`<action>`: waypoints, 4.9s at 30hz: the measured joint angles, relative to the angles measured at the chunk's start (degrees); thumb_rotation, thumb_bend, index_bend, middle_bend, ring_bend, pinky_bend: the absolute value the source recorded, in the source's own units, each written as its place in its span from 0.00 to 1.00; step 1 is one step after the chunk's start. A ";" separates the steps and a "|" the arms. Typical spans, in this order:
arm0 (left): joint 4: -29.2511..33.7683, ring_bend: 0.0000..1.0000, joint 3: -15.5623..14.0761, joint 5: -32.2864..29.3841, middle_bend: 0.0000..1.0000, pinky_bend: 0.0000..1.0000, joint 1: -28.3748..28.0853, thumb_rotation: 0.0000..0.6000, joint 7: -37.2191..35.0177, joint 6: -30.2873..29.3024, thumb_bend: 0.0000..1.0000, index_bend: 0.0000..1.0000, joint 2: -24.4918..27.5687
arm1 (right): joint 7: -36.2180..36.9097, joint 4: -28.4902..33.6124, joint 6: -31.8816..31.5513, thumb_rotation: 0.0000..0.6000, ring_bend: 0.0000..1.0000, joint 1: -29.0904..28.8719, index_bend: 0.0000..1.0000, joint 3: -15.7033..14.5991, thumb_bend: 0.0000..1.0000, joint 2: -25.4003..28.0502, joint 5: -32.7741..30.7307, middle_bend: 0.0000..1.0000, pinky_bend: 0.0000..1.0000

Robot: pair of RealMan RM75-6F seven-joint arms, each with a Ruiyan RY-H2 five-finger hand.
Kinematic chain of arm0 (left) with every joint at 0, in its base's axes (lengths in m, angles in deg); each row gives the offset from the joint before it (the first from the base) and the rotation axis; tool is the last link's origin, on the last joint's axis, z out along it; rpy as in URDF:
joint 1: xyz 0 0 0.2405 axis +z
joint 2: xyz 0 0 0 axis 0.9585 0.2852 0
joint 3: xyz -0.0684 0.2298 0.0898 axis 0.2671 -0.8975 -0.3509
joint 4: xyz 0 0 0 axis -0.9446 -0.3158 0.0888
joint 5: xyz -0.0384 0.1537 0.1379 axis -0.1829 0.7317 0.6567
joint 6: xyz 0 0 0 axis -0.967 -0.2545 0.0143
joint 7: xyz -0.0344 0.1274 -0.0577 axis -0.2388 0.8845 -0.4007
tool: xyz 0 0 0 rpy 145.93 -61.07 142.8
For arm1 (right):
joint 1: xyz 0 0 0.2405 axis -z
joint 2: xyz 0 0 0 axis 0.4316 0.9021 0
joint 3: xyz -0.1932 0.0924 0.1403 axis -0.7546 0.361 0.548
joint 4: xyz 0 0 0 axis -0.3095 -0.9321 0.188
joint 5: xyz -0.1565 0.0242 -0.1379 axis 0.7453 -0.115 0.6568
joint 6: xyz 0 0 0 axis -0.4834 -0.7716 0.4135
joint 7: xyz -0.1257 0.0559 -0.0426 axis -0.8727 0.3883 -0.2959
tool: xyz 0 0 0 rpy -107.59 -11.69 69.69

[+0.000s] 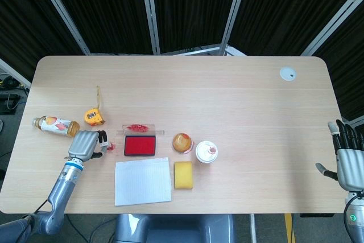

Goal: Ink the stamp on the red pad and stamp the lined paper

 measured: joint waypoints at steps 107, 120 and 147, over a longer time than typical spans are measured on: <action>-10.45 0.84 1.04 0.71 0.55 0.89 -15.73 1.00 -5.21 11.95 0.37 0.56 -9.72 | -0.01 -1.84 3.14 1.00 0.00 -1.16 0.00 2.40 0.00 0.38 -7.56 0.00 0.00; -0.45 0.84 2.33 2.60 0.55 0.89 -15.05 1.00 -6.10 8.17 0.37 0.56 -4.15 | 0.20 -1.45 2.89 1.00 0.00 -1.03 0.00 2.26 0.00 0.57 -7.25 0.00 0.00; 12.39 0.84 -3.32 -3.13 0.55 0.89 -11.82 1.00 8.92 5.40 0.37 0.57 -7.40 | 2.37 -1.05 2.73 1.00 0.00 -0.51 0.00 2.49 0.00 1.86 -7.51 0.00 0.00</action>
